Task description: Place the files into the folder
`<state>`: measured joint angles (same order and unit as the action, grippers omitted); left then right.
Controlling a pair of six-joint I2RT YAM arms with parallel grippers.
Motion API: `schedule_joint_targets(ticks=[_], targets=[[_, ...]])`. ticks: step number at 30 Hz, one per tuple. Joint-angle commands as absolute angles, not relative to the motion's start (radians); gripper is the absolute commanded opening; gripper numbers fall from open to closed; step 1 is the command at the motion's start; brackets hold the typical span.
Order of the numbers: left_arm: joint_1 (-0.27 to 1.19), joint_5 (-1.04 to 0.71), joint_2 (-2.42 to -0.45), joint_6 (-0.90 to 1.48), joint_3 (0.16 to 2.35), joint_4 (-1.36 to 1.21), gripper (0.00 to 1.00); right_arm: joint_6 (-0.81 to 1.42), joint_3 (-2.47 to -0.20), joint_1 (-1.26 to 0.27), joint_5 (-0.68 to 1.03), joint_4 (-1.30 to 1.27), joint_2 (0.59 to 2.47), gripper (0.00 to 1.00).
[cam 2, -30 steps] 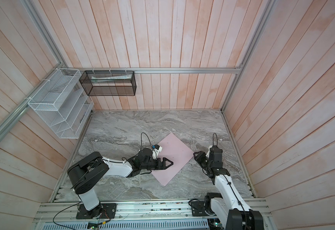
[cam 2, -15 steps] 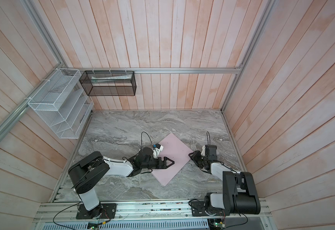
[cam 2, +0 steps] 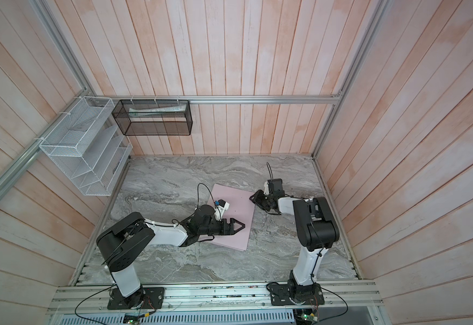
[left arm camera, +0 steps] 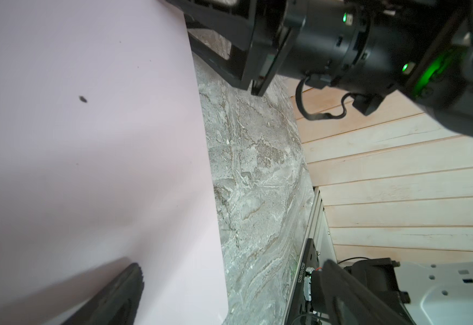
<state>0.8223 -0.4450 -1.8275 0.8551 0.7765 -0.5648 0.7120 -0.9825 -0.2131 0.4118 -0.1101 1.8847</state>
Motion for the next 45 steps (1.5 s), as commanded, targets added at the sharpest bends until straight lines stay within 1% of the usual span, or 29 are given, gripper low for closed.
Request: schedule_joint_targets(ticks=[1, 7, 10, 15, 18, 21, 23, 26, 27, 28, 30, 31, 32, 34, 35, 38, 41, 42, 43, 44, 45], targets=[[0.797, -0.474, -1.856, 0.822, 0.811, -0.561, 1.0, 0.632, -1.106, -0.246, 0.34, 0.036, 1.968, 0.4], [0.773, -0.508, -1.894, 0.812, 0.853, -0.554, 1.0, 0.529, -1.378, -0.302, 0.289, 0.185, 2.121, 0.39], [0.765, -0.515, -1.905, 0.808, 0.871, -0.541, 1.0, 0.524, -1.431, -0.32, 0.291, 0.208, 2.155, 0.39], [0.735, -0.525, -1.89, 0.802, 0.865, -0.528, 1.0, 0.536, -1.411, -0.323, 0.275, 0.179, 2.137, 0.39], [0.709, -0.514, -1.853, 0.767, 0.867, -0.474, 1.0, 0.523, -1.429, -0.315, 0.27, 0.197, 2.115, 0.39], [0.678, -0.464, -1.777, 0.698, 0.872, -0.381, 1.0, 0.497, -1.443, -0.299, 0.24, 0.223, 2.062, 0.4], [0.662, -0.398, -1.709, 0.64, 0.88, -0.297, 1.0, 0.474, -1.443, -0.291, 0.212, 0.236, 2.008, 0.41], [0.65, -0.257, -1.588, 0.564, 0.882, -0.186, 1.0, 0.436, -1.429, -0.288, 0.162, 0.263, 1.917, 0.47], [0.651, -0.212, -1.543, 0.544, 0.88, -0.161, 1.0, 0.425, -1.415, -0.287, 0.156, 0.267, 1.884, 0.54], [0.65, -0.174, -1.497, 0.526, 0.878, -0.143, 1.0, 0.419, -1.399, -0.288, 0.158, 0.267, 1.853, 0.66], [0.65, -0.086, -1.418, 0.491, 0.871, -0.102, 1.0, 0.414, -1.354, -0.289, 0.178, 0.256, 1.789, 0.81], [0.65, -0.033, -1.376, 0.471, 0.862, -0.087, 1.0, 0.413, -1.319, -0.29, 0.192, 0.241, 1.75, 0.95], [0.65, 0.014, -1.343, 0.449, 0.849, -0.08, 1.0, 0.413, -1.283, -0.293, 0.202, 0.222, 1.713, 0.98], [0.65, 0.15, -1.266, 0.387, 0.803, -0.095, 1.0, 0.415, -1.191, -0.304, 0.219, 0.165, 1.616, 0.98], [0.65, 0.187, -1.224, 0.338, 0.761, -0.138, 1.0, 0.414, -1.151, -0.312, 0.217, 0.138, 1.574, 0.98], [0.65, 0.351, -1.067, 0.172, 0.562, -0.371, 1.0, 0.415, -1.041, -0.337, 0.181, 0.069, 1.466, 0.98], [0.635, 0.522, -0.942, -0.091, 0.352, -0.682, 1.0, 0.404, -0.984, -0.347, 0.128, 0.058, 1.414, 0.98], [0.61, 0.595, -0.921, -0.146, 0.312, -0.745, 1.0, 0.401, -0.964, -0.347, 0.104, 0.048, 1.402, 0.98], [0.561, 0.633, -0.904, -0.171, 0.291, -0.752, 1.0, 0.396, -0.937, -0.347, 0.083, 0.024, 1.39, 0.98], [0.5, 0.631, -0.895, -0.16, 0.277, -0.744, 1.0, 0.389, -0.915, -0.349, 0.064, 0.001, 1.379, 0.98], [0.417, 0.589, -0.892, -0.121, 0.256, -0.737, 1.0, 0.375, -0.886, -0.351, 0.051, -0.03, 1.37, 0.98]])
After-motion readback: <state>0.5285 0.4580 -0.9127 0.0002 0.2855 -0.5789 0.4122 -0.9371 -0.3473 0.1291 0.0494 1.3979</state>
